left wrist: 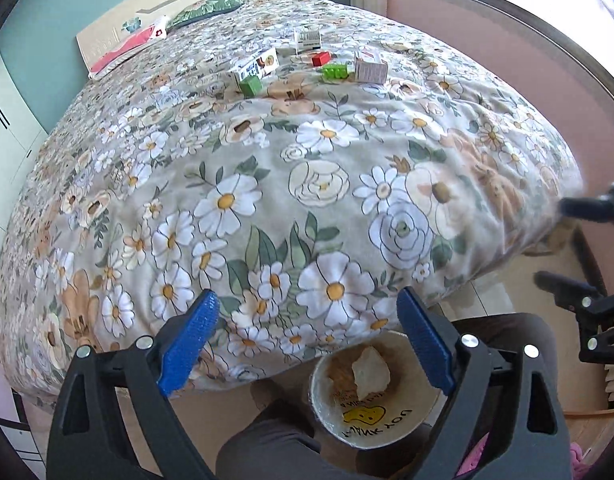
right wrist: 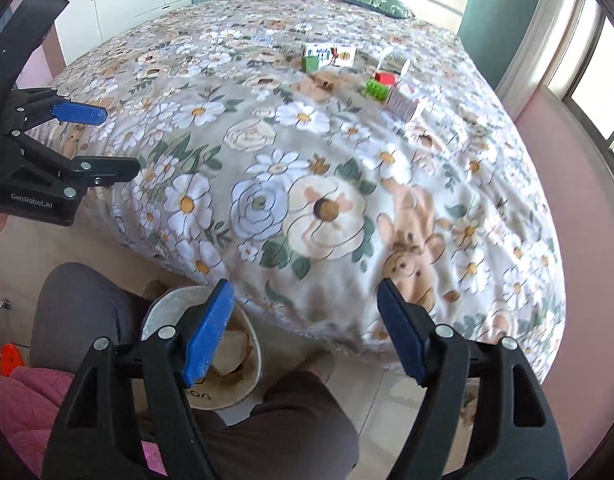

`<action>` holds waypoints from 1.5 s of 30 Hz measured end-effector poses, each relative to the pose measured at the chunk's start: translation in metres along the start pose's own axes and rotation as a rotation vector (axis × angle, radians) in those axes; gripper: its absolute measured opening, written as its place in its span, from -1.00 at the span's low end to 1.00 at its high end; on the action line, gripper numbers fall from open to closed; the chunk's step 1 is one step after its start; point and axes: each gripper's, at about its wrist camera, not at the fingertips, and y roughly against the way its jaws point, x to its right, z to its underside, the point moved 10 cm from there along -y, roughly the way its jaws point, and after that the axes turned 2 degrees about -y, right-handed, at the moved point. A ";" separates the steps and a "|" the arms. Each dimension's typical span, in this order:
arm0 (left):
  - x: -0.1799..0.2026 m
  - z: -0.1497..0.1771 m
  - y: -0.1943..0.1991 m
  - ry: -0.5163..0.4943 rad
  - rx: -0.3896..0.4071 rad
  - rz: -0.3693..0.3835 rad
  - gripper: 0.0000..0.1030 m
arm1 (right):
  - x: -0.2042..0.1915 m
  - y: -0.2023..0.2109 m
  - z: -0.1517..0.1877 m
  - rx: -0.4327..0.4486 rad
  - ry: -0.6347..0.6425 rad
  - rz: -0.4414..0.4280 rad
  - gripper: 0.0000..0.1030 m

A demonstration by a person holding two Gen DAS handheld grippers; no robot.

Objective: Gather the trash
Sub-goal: 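Raise both tools from the bin and move them back over the bed, then grasp the white milk carton with the left tool while the right tool grasps the medicine box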

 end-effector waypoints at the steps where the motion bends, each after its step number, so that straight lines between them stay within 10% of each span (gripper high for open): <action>1: -0.001 -0.007 0.001 -0.009 0.006 -0.009 0.79 | 0.006 0.003 -0.009 0.016 0.013 0.015 0.45; 22: -0.092 -0.213 -0.072 -0.107 0.040 -0.066 0.79 | 0.114 -0.058 -0.192 0.103 0.194 0.053 0.47; 45: -0.112 -0.323 -0.284 -0.280 -0.108 -0.008 0.79 | 0.148 -0.256 -0.240 -0.095 0.428 -0.106 0.47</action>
